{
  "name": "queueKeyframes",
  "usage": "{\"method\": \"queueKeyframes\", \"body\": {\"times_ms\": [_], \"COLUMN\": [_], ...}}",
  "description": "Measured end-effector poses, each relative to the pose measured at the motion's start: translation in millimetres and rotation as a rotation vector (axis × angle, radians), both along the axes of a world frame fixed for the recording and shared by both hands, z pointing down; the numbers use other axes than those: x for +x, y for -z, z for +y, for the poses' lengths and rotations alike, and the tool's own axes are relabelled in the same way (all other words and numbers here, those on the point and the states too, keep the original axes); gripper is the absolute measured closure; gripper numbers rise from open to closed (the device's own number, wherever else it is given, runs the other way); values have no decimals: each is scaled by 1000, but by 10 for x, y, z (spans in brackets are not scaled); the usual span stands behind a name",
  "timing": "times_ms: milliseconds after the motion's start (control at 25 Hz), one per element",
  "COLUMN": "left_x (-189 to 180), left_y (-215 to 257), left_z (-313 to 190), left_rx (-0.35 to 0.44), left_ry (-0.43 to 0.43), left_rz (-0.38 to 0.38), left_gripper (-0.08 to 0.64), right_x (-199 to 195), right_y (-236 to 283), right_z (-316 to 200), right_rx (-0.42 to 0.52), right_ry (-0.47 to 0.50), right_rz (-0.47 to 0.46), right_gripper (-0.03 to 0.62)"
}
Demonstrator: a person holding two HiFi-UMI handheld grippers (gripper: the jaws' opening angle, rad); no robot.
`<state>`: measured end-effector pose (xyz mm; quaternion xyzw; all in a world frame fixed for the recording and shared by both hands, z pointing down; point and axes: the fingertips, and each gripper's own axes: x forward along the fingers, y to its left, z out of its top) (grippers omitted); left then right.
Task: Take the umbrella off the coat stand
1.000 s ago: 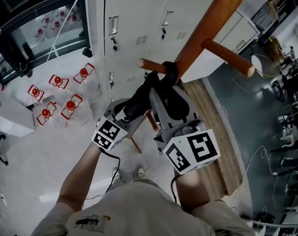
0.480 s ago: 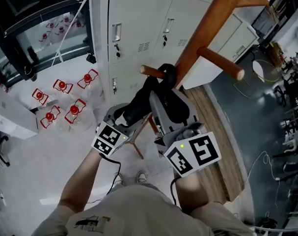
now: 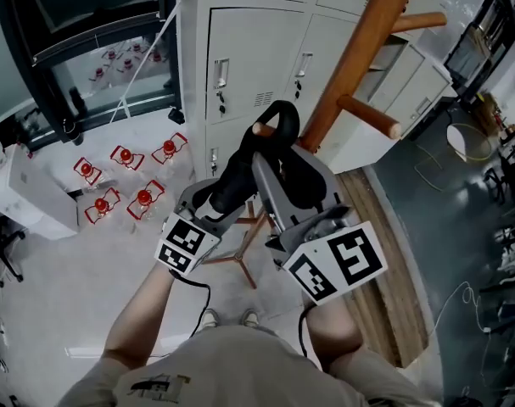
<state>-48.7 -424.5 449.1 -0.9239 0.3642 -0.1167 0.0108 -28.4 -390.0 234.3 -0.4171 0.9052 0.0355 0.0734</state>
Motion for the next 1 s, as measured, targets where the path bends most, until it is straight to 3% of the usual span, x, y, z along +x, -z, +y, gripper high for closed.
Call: {"method": "queueKeyframes", "body": {"times_ms": [560,1000], "left_x": [-752,-1228], "left_y": [488,587], "left_z": [449,962], "left_rx": [89,119], "left_ry": [183,324], "left_rz": [-71,-132], "left_gripper": [281,281], "right_x": [-522,-837], "right_y": [440,499], "right_z": [556,1081], "right_rx": [94,136], "right_ry": [233,412], "right_rz": [-56,-89], "right_gripper": [480,480]}}
